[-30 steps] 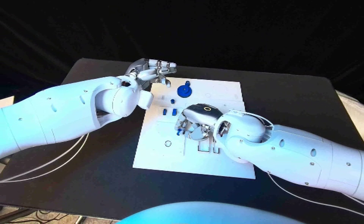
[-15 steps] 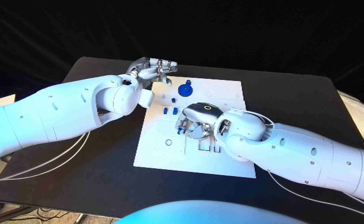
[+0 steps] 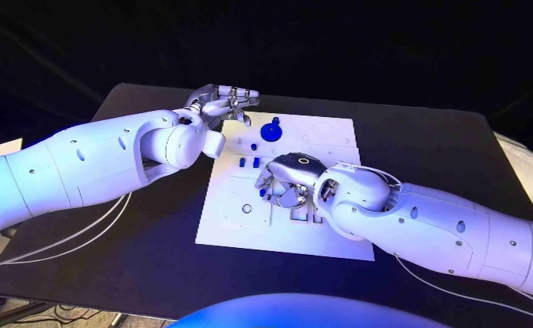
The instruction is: Assemble the parts on the task board
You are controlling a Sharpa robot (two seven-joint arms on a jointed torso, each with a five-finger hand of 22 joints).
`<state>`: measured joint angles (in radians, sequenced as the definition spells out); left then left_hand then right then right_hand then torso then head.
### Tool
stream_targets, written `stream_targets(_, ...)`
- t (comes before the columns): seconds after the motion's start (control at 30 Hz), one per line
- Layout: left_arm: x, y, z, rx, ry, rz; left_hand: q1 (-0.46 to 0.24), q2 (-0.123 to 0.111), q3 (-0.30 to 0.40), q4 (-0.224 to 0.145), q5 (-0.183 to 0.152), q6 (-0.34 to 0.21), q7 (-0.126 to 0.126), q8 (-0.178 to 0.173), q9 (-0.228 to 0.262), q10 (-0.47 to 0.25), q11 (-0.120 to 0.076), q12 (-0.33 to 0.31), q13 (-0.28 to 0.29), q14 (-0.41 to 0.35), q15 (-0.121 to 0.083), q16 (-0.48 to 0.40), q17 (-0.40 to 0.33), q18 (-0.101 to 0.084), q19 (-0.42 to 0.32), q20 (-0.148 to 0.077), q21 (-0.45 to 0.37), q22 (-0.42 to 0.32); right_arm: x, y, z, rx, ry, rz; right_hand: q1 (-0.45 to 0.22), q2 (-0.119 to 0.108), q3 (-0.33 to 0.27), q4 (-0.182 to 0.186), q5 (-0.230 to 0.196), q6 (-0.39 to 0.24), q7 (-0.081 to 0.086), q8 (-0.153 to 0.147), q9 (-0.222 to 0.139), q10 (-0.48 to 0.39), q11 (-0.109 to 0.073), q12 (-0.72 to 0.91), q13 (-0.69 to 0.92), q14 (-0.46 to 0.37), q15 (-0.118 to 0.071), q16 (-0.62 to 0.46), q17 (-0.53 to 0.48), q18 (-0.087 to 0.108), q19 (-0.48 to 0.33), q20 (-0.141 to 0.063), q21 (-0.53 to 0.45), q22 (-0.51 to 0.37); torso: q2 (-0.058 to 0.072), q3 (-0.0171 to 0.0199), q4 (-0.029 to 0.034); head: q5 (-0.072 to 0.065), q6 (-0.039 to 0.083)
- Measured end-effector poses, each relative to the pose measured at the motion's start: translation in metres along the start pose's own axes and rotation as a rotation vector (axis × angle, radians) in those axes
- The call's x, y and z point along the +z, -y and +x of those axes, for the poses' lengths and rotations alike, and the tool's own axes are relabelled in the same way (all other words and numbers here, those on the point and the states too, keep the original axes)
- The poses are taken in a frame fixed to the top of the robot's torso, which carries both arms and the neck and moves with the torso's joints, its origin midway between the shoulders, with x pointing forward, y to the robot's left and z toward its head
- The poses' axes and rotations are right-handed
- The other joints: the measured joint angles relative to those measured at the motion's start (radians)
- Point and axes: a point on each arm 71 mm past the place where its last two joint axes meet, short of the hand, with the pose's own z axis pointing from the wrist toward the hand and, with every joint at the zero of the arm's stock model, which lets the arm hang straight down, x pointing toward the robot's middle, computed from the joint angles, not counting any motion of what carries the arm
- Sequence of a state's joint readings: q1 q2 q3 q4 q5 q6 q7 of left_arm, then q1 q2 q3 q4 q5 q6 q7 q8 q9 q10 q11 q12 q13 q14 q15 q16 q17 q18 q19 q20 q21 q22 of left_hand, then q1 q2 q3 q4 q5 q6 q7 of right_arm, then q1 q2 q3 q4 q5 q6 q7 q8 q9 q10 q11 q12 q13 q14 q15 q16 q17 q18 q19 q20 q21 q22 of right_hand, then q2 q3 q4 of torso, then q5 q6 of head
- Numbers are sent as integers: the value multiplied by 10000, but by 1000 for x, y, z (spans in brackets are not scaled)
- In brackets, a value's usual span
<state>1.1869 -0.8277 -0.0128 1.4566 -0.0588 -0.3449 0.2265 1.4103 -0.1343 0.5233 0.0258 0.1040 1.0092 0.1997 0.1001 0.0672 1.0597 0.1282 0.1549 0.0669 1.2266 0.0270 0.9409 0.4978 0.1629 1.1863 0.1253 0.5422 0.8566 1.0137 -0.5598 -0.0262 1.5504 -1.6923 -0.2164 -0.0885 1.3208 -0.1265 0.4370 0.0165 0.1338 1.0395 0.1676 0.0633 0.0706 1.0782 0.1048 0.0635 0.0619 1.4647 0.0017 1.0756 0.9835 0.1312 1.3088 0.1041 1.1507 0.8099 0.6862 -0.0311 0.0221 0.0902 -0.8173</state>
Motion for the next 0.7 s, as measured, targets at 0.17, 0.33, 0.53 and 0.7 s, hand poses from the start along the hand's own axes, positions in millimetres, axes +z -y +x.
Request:
stream_targets(0.17, 0, 0, 0, -1, -4, -14, 0, 0, 0, 0, 0, -37, 36, 0, 0, -1, 1, 13, 0, 0, 0, 0, -13, 1, 0, 0, 0, 0, -7, 5, -4, -49, 414, 126, -23, -24, -149, -39, 118, -107, 0, 0, -12, -284, 40, 47, 10, -22, 95, -458, -478, 0, -262, 36, -372, -560, 1, 1, 0, 4, -2)
stream_targets(0.33, 0, 0, -1, 8, 16, -27, -33, -34, 27, -27, 0, -73, 72, 0, 0, -38, 38, 42, 0, 0, 0, 0, -26, -1, 0, 0, 0, 1, -28, 13, -18, 12, 1295, 268, 31, 30, -177, -68, 154, -107, 0, 0, -12, -303, 53, 217, 33, -111, 106, -974, -1025, 1, -413, 52, -620, -956, -2, 1, -6, 1, 20)
stream_targets(0.53, 0, -1, -3, 23, 34, -35, -41, -41, 27, -27, 0, -106, 39, 0, 0, -38, 38, 42, 0, 0, 0, 0, -38, 1, 0, 0, 0, -8, -53, 32, -51, -153, 1933, 790, 24, 21, -395, -171, 67, -200, -93, 1, -4, -329, -31, 320, 36, -110, 106, -1109, -1204, 99, -413, 52, -708, -1041, -14, 0, -50, -34, 76)
stream_targets(0.7, 0, -1, -3, 28, 48, -38, -41, -41, 27, -27, 0, -162, 91, 0, 1, -110, 39, 42, 0, -1, 0, 0, -48, -1, 0, 0, 0, -8, -72, 57, -69, -491, 1837, 1637, 39, -113, -935, -322, -26, -547, -158, 0, -19, -1029, -49, 213, 22, -487, 85, -1904, -2007, 157, -901, 28, -1369, -1896, -31, -7, -95, -76, 118)
